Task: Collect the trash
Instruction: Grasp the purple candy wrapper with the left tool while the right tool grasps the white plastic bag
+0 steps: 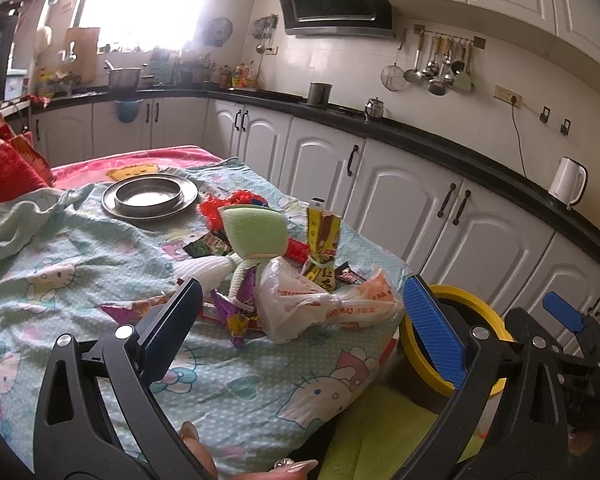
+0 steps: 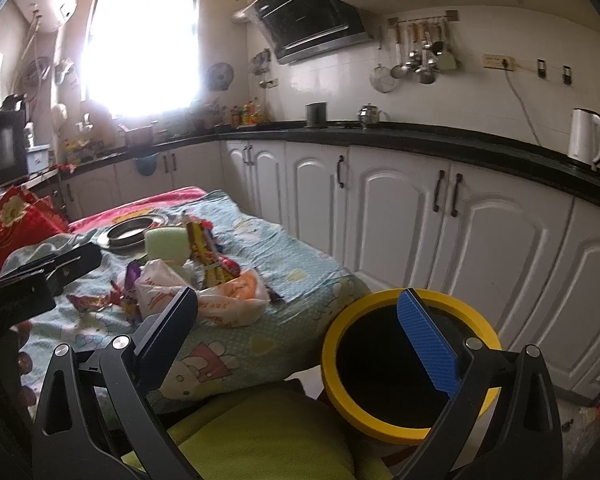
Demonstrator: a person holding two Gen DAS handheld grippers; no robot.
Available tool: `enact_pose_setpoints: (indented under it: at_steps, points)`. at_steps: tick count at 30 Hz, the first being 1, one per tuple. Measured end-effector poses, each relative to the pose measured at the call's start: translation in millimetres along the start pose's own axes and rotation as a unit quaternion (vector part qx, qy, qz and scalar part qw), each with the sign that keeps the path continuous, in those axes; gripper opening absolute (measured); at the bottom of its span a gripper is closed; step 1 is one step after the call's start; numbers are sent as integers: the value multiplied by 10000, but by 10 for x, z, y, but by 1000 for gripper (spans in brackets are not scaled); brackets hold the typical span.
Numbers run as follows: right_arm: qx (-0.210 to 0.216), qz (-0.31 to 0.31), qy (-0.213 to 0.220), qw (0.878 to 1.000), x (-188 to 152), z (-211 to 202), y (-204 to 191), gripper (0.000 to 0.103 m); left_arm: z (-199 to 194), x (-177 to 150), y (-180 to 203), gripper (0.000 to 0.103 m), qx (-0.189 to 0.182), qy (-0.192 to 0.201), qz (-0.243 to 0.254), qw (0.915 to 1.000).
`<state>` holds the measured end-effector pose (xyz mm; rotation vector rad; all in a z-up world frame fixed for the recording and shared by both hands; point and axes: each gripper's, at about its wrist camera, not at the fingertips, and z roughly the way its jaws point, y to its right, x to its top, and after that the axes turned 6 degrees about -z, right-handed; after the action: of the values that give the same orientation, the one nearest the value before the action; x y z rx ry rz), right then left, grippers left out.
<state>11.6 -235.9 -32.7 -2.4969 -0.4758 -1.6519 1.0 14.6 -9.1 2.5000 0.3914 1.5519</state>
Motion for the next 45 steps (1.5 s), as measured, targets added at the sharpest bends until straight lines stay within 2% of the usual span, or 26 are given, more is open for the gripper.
enact_pose_setpoints:
  at_steps: [11, 27, 34, 40, 45]
  points:
    - [550, -507, -356, 9966, 78, 198, -282, 97, 32, 58, -327, 92, 355, 43, -306, 9989]
    - [849, -604, -554, 9930, 272, 819, -484, 97, 112, 112, -884, 92, 910, 39, -778, 9928]
    - [835, -445, -799, 9923, 276, 1125, -426, 97, 330, 36, -1221, 92, 1287, -318, -995, 9862]
    - [743, -447, -927, 9919, 230, 1339, -394, 97, 502, -83, -1515, 92, 1627, -677, -1400, 9744]
    - [738, -386, -1074, 9907, 161, 1481, -350, 97, 643, -147, -1688, 92, 1325, -865, -1867, 9696]
